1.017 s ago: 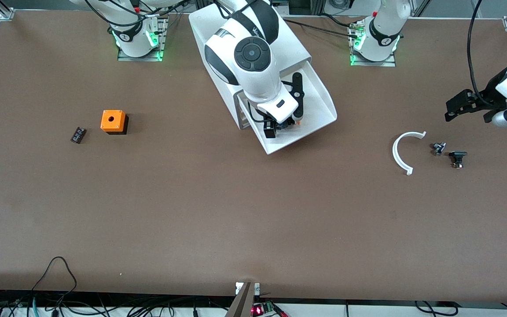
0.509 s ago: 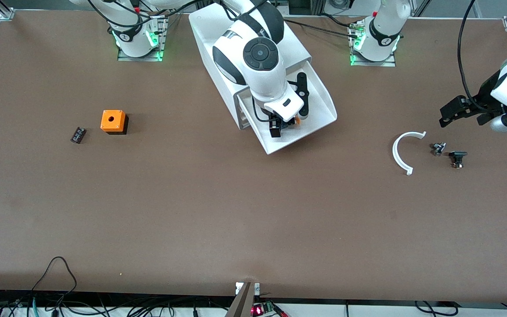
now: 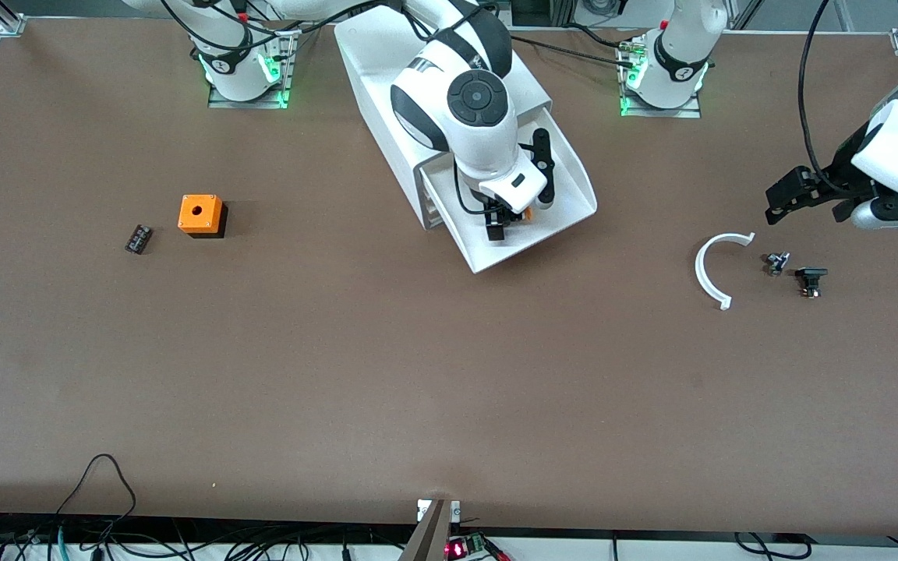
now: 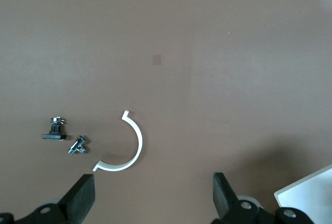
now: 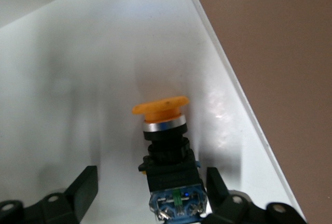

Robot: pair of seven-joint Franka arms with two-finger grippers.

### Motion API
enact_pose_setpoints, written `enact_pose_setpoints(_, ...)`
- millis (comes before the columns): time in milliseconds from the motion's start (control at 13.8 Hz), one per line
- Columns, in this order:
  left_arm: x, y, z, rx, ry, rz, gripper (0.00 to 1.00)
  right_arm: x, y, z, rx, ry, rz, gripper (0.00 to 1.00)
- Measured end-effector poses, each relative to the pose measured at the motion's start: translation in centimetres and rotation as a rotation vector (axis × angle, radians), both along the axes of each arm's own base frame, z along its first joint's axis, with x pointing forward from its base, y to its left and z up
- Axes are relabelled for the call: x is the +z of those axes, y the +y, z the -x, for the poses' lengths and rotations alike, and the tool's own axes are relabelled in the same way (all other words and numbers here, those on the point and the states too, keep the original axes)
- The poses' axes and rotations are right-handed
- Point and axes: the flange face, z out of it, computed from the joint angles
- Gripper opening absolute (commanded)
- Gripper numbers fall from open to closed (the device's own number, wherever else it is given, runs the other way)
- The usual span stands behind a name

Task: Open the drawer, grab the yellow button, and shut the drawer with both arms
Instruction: 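Lower the right gripper and grasp the yellow push-button inside the drawer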

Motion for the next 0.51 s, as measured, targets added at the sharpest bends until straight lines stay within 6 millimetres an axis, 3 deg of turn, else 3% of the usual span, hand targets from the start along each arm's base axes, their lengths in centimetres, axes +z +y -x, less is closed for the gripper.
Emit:
enact_pose_setpoints(218, 0.9, 0.5, 0.3, 0.01, -0.009, 0.0, 1.0, 0.0, -0.1, -0.1, -0.002, -0.003, 0.0, 0.53)
enact_pose_setpoints(509, 1.7, 0.7, 0.8, 0.017, 0.006, -0.001, 1.0, 0.4, -0.1, -0.3, 0.001, -0.02, 0.003, 0.37)
